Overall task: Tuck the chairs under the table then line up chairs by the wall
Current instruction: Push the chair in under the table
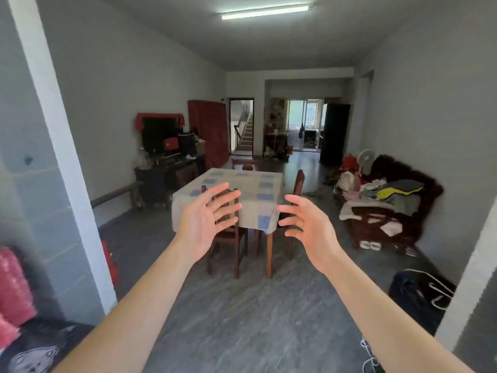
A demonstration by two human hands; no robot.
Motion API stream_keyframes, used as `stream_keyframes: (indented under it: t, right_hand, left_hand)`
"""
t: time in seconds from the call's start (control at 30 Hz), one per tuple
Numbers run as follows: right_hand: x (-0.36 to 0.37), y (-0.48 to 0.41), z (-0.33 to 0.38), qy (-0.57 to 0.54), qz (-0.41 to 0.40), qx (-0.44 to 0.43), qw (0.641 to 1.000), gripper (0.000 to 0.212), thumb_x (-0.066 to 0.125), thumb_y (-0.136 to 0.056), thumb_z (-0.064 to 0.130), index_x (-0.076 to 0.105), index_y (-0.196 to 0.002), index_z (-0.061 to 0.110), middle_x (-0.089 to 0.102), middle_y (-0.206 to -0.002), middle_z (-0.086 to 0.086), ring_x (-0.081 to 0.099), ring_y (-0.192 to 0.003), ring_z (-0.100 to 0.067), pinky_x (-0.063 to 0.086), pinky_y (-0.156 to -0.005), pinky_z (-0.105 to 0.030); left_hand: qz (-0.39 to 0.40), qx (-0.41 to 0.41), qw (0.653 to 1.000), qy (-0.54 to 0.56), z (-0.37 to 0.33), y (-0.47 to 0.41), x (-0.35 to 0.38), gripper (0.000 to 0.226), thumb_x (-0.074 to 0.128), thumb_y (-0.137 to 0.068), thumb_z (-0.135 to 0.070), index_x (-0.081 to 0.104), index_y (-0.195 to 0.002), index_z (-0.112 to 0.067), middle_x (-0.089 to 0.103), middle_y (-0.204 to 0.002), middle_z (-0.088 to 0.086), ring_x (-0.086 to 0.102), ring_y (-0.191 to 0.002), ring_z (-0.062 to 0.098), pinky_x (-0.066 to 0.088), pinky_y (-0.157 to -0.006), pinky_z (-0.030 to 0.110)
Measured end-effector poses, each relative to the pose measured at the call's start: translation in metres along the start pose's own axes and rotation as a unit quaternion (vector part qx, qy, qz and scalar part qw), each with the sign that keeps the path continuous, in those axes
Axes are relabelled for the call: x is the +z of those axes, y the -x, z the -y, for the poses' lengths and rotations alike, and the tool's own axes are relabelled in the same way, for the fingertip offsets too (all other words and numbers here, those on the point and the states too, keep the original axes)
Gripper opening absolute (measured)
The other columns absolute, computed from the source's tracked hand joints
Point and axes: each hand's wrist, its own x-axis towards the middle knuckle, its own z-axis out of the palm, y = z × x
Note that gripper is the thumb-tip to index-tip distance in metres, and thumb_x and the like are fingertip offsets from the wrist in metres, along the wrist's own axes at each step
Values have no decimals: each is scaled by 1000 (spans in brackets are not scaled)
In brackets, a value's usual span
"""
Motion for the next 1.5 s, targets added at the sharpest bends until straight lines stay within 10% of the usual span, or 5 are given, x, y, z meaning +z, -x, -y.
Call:
stream_keyframes:
  t: [1.5]
  right_hand:
    - [56,-835,-536,48,-129,179,974,29,46,-108,24,63,-130,16,70,-126,-9,66,-106,-25,49,-98,-43]
  left_hand:
    - [-154,-91,972,-151,298,-863,-448,26,52,-106,-31,76,-111,-21,79,-110,-2,75,-98,23,58,-74,28]
